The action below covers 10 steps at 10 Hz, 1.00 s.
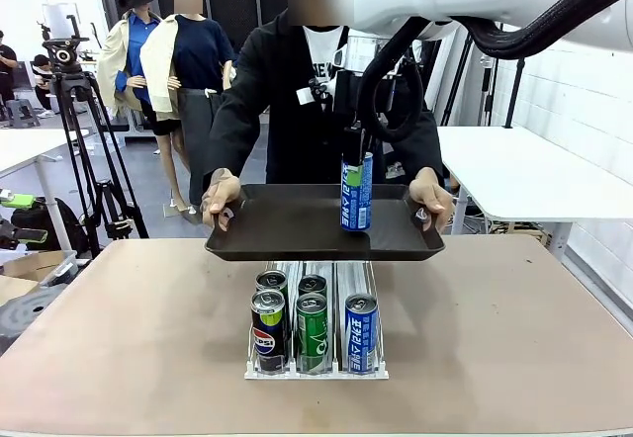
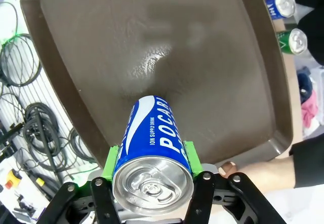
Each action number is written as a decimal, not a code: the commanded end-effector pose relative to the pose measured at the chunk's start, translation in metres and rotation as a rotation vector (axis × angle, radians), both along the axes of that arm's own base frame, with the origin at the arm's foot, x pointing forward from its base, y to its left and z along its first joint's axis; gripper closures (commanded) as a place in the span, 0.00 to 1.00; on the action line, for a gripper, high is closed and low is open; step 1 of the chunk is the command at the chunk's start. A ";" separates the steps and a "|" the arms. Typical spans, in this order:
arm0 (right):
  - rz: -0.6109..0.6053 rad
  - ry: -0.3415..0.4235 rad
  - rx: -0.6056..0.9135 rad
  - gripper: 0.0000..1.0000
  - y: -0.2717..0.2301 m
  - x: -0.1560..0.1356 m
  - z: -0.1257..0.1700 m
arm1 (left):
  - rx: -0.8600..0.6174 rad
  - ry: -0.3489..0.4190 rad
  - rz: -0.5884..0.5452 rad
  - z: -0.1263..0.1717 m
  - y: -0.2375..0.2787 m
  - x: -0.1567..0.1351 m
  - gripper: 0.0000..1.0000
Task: Retrieve and hand over the desired beverage to the person.
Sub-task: Place the picked can on the Handle tray extended by the person.
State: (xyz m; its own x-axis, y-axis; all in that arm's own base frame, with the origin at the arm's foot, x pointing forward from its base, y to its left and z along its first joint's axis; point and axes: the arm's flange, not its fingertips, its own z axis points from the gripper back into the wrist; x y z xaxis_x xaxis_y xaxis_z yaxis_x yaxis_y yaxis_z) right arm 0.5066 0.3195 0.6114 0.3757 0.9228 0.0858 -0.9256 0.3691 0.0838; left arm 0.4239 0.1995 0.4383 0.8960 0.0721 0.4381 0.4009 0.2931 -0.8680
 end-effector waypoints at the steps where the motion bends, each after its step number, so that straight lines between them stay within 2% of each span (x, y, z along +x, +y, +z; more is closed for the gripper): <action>1: 0.053 -0.023 0.020 0.57 -0.005 -0.006 0.005 | 0.006 -0.002 0.002 0.001 0.002 -0.001 0.00; 4: 0.030 -0.028 0.008 0.00 -0.001 0.000 0.019 | 0.006 -0.002 0.002 0.001 0.002 -0.001 0.00; 6: 0.021 -0.018 -0.019 0.00 0.001 0.004 0.022 | 0.006 -0.002 0.002 0.001 0.002 -0.001 0.00; 10: -0.045 -0.087 -0.034 0.00 0.002 -0.001 0.044 | 0.006 -0.002 0.002 0.001 0.002 -0.001 0.00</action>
